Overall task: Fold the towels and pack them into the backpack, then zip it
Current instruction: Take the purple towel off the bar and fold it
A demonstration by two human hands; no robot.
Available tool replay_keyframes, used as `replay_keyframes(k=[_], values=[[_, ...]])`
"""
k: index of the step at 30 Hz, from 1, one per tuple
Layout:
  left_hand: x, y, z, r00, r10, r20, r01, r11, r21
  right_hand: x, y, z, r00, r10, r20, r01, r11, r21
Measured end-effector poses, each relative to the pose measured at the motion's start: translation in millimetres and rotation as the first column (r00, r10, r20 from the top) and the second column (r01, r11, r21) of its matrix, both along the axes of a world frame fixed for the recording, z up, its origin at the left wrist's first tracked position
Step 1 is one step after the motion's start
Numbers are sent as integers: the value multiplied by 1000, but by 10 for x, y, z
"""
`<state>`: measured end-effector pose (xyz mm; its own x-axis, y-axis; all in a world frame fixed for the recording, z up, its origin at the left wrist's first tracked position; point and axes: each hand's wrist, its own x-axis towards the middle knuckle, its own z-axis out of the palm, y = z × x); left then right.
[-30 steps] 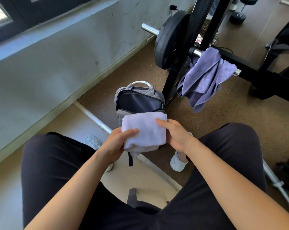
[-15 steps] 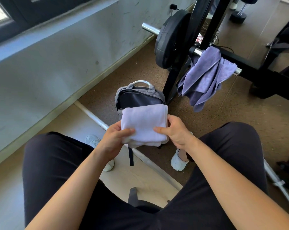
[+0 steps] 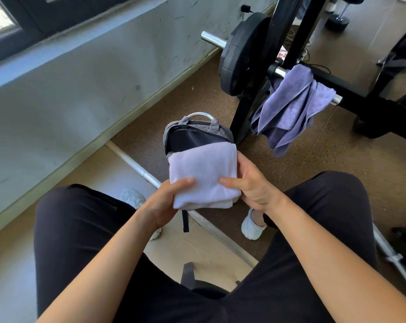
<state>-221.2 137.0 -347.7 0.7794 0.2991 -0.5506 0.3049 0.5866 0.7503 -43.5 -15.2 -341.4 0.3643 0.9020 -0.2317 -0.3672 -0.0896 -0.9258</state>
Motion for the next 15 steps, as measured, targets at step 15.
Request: replay_keyframes(k=[15], values=[[10, 3, 23, 985, 69, 157, -111, 955, 276, -60, 26, -68, 972, 40, -232, -102, 959, -264]])
